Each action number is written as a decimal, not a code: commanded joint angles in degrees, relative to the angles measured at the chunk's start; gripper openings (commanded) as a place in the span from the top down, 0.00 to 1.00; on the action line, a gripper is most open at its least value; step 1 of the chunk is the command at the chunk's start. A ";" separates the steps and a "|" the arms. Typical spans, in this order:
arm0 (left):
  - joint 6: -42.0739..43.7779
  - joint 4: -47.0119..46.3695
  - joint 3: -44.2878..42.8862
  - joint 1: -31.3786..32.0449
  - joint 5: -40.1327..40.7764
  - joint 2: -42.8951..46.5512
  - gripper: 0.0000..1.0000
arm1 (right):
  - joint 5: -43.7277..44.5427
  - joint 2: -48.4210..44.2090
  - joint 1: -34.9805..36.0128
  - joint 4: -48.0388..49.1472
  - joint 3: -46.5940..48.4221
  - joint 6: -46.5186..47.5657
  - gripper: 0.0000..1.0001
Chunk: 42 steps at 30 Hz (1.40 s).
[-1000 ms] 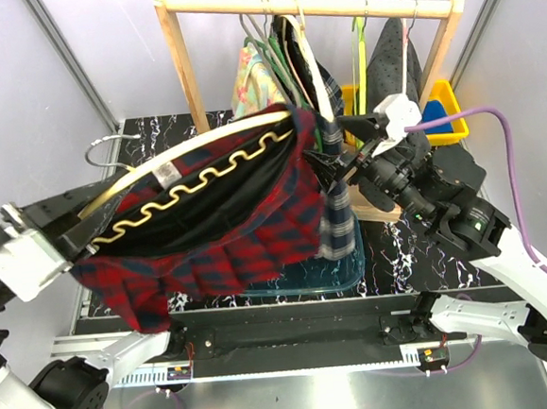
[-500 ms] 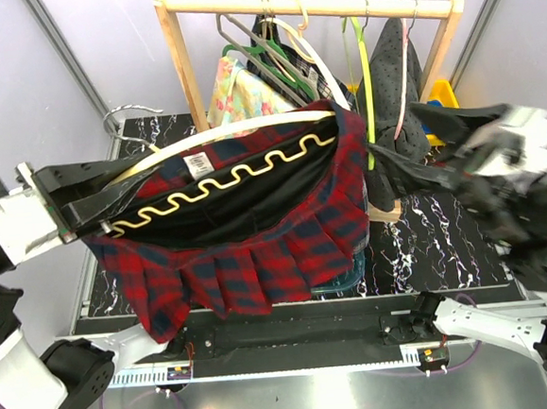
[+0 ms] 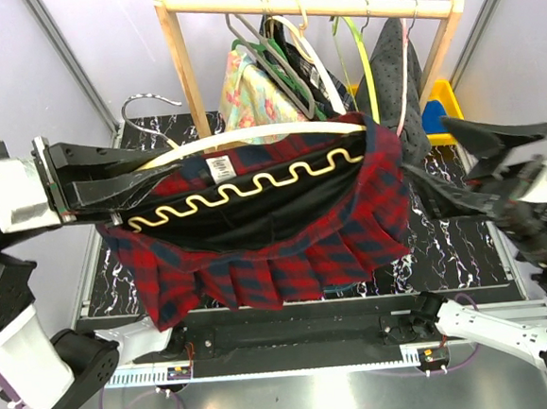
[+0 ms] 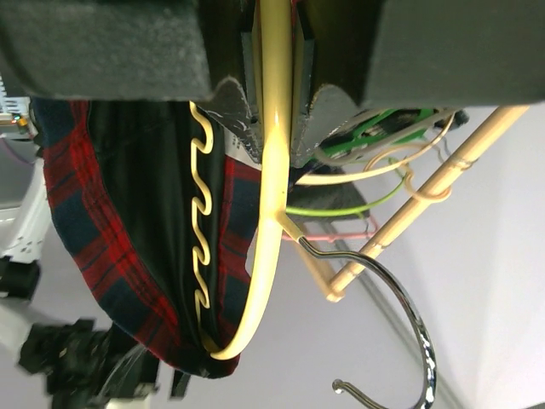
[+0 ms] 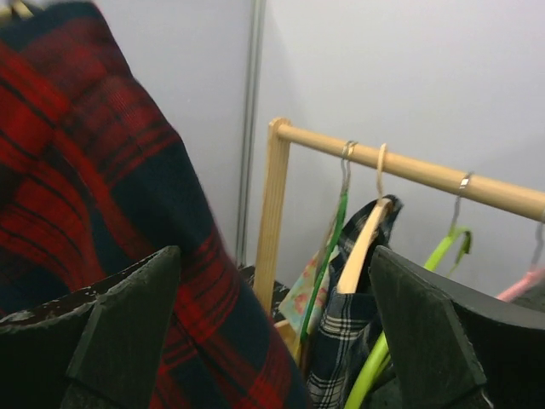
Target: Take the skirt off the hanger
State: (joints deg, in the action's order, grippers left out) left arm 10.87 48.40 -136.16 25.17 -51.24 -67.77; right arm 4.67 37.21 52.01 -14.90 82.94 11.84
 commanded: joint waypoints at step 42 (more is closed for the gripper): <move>-31.88 -50.86 6.69 -14.97 -24.61 -9.93 1.00 | -24.44 0.85 -0.07 -2.07 -2.25 -18.87 0.22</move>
State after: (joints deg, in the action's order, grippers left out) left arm -20.82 2.63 -129.54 10.50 -82.54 -79.22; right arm -20.10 36.47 52.01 -18.74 80.95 -6.96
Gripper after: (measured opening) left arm 0.165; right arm 0.884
